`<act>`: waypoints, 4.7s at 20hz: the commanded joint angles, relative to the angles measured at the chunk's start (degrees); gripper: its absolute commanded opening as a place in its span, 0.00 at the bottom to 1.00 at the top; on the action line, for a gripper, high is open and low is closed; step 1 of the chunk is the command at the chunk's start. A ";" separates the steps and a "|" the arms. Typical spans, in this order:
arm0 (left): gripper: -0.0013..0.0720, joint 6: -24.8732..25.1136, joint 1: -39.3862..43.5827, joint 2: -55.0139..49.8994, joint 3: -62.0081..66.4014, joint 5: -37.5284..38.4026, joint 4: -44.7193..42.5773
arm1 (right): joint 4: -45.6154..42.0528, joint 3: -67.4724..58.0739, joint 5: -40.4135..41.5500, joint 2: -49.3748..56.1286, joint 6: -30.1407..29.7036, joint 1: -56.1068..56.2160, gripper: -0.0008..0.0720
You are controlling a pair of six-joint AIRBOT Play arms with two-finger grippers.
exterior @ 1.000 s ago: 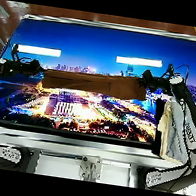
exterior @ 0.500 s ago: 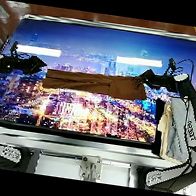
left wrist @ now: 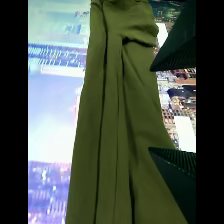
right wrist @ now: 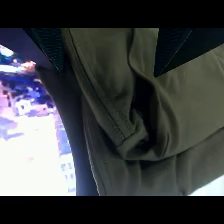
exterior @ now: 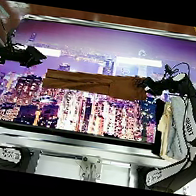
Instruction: Fold the shirts.
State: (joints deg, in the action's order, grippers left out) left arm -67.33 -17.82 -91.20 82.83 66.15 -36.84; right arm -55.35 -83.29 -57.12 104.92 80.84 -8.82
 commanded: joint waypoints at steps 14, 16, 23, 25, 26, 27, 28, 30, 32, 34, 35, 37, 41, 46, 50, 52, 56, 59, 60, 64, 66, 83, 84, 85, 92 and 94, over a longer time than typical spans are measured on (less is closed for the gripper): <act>0.13 1.22 10.60 1.05 0.07 0.85 1.33 | 8.55 -6.60 -15.06 3.50 -2.91 -0.28 0.10; 0.07 1.22 15.19 -0.66 0.07 -2.21 1.33 | 8.92 -8.90 -19.58 0.20 -2.82 -0.28 0.10; 0.07 -1.53 34.73 -11.89 0.07 -11.65 8.00 | 8.90 -11.34 -30.45 -15.56 2.36 -0.20 0.10; 0.07 -1.31 39.26 -14.71 0.09 -13.29 14.93 | 8.85 -11.34 -32.02 -19.23 4.28 0.07 0.10; 0.07 -1.31 41.40 -15.98 0.09 -14.38 17.33 | 8.81 -11.34 -32.68 -20.79 5.35 0.04 0.10; 0.07 -1.33 43.52 -17.25 0.09 -15.67 19.04 | 8.81 -11.34 -33.29 -22.12 6.45 0.04 0.10; 0.07 -1.40 45.35 -18.45 0.09 -16.09 20.92 | 8.74 -11.34 -33.86 -23.47 7.08 0.04 0.10; 0.07 -1.51 48.87 -20.72 0.09 -13.86 28.04 | 8.66 -11.34 -34.32 -25.86 7.32 0.07 0.10; 0.07 -1.31 52.22 -21.99 0.09 -13.25 33.40 | 8.52 -11.34 -34.34 -27.43 8.59 0.07 0.10; 0.07 -1.27 53.92 -22.40 0.09 -15.13 36.79 | 8.66 -11.34 -34.36 -28.22 9.44 0.09 0.10; 0.07 -0.20 53.66 -22.34 0.15 -16.31 37.40 | 8.50 -11.34 -34.34 -28.44 9.84 0.48 0.10; 0.07 2.14 51.06 -21.29 0.20 -18.49 38.16 | 8.17 -11.34 -34.01 -28.46 10.64 2.86 0.10; 0.07 6.75 39.30 -12.07 0.20 -19.45 37.90 | -1.90 -11.32 -25.03 -27.82 10.71 15.72 0.10; 0.07 6.86 20.06 6.58 0.20 -18.95 37.09 | -7.28 -11.32 -11.61 -18.12 12.44 31.65 0.10; 0.07 6.86 8.15 20.24 0.20 -12.35 37.07 | -6.12 -11.32 2.58 -6.05 13.68 40.30 0.10; 0.07 6.86 3.78 25.77 0.20 -7.26 37.07 | -1.92 -11.34 11.34 -0.59 15.74 42.97 0.11; 0.07 6.86 0.61 34.16 0.20 -1.99 35.71 | 17.05 -11.34 29.05 5.29 15.96 44.76 0.83; 0.07 6.84 1.55 37.20 0.17 -1.51 30.40 | 20.83 -11.34 33.75 4.11 15.72 43.95 0.83; 0.07 6.84 1.79 37.35 0.17 -1.53 28.92 | 20.26 -11.34 31.80 2.95 14.86 43.10 0.83; 0.07 6.80 1.86 36.76 -0.09 -1.53 24.70 | 10.32 -11.34 11.65 -2.86 9.29 36.44 0.83; 0.07 6.80 1.86 36.74 -0.09 -1.51 22.84 | -4.55 -11.34 -6.08 -6.25 10.16 31.15 0.83; 0.07 6.80 1.88 37.07 -0.04 1.01 15.82 | 4.96 7.96 -11.10 -1.16 15.08 16.55 0.95; 0.07 6.78 1.88 37.07 -0.04 0.98 15.82 | 5.29 7.93 -10.38 -1.16 15.12 16.72 0.95; 0.07 6.60 1.88 37.07 -0.04 0.98 15.82 | 5.57 7.96 -10.08 -1.16 15.10 16.98 0.90; 0.07 6.62 1.88 36.89 -0.07 0.98 15.80 | 15.41 3.26 -14.03 -3.52 0.37 18.14 0.10; 0.07 6.60 1.90 36.76 -0.07 0.98 15.80 | 19.32 -3.06 -17.57 -7.08 0.59 16.85 0.10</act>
State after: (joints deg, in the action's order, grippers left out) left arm -60.69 -15.92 -54.28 82.74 67.13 -20.99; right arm -42.61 -80.68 -70.24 101.01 85.93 9.10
